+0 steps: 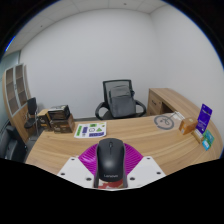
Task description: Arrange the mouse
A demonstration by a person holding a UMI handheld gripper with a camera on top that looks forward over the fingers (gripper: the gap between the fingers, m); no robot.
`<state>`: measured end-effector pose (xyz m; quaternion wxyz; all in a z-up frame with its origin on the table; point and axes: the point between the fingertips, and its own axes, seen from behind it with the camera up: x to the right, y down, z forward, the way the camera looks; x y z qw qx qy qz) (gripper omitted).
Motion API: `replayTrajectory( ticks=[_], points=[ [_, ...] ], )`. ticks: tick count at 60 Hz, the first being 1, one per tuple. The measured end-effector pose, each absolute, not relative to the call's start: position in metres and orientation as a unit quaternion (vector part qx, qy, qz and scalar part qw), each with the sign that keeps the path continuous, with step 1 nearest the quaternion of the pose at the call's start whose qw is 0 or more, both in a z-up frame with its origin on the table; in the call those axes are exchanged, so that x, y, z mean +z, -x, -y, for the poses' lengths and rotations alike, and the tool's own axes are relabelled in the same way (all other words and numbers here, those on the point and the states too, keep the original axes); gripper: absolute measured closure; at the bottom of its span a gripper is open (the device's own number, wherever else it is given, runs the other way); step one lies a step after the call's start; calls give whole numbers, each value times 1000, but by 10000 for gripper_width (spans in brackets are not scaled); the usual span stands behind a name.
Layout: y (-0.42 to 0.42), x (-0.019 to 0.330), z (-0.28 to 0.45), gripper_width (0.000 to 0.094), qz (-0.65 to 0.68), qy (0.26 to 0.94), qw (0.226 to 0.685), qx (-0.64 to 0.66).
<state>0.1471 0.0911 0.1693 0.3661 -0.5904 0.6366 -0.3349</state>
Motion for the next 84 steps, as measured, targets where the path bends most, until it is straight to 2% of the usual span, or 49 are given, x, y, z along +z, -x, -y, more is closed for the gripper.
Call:
replayTrajectory(
  ticks=[5,19,26,39,43,45,47,49,52,56,71,77,84],
  points=[
    [-172,149,-121,607,-634,599,373,-317],
    [-190,40,-160,606,-636,639,325,-285],
    [-182,5,-158,583,-635,655,293,-285],
    [-171,-14,-154,551,-640,655,281,-286],
    [-170,-14,-154,492,-640,657,279,-284],
    [-168,-15,-156,426,-640,661,277,-278],
    [-164,-14,-157,271,-642,663,272,-272],
    [-161,-9,-158,55,-643,663,274,-267],
    [-156,9,-159,108,-641,659,286,-269],
    [-142,38,-156,60,-637,653,297,-281],
    [-23,142,-144,67,-638,645,316,-277],
    [28,164,-130,66,-639,644,309,-285],
    [85,174,-114,67,-649,642,293,-285]
  ],
)
